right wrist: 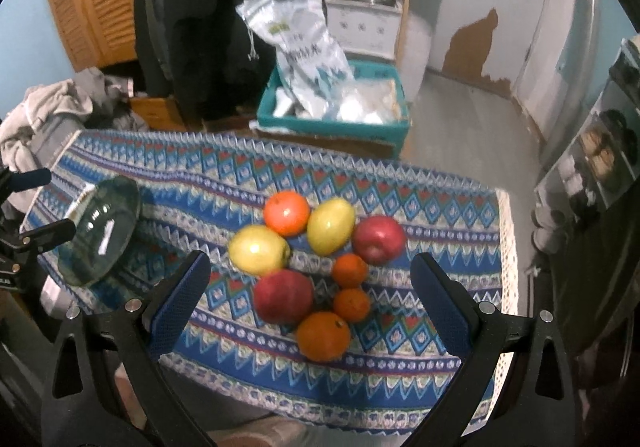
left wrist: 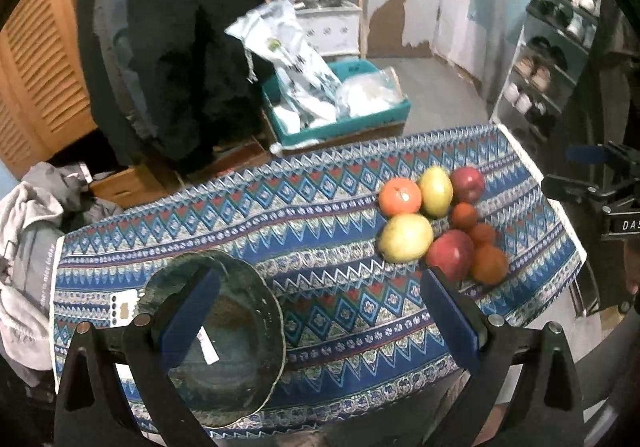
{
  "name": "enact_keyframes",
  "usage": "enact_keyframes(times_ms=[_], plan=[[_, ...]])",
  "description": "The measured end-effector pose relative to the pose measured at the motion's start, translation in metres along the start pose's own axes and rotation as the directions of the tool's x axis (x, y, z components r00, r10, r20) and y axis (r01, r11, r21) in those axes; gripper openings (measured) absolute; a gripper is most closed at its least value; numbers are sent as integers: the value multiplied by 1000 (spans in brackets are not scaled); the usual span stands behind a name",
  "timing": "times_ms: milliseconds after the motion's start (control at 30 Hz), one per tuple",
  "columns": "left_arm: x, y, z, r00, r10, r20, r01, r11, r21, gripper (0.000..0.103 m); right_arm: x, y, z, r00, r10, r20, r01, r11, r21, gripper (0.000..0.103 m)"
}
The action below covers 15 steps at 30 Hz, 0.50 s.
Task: Organize fruits
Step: 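Move the right tool to the large orange while the left tool approaches the yellow pear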
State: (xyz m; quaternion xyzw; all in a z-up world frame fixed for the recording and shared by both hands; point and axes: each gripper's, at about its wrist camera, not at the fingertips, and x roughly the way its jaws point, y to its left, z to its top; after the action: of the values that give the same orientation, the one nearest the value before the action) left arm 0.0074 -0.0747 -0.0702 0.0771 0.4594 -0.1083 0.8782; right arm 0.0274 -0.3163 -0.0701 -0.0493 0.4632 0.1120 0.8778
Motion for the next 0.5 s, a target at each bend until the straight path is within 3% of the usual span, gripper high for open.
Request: enact_keyframes(times_ms=[267,500], plan=[[38,-13,-7,995,-56,-84,56,998,-1,101,36,-9,-25,992,13,-124,-11,1000,15,100],[69,-32,-13,984,-71,-161,77,996,35,101,81,-14,-48,970,16,-244,-17,1000,0,95]])
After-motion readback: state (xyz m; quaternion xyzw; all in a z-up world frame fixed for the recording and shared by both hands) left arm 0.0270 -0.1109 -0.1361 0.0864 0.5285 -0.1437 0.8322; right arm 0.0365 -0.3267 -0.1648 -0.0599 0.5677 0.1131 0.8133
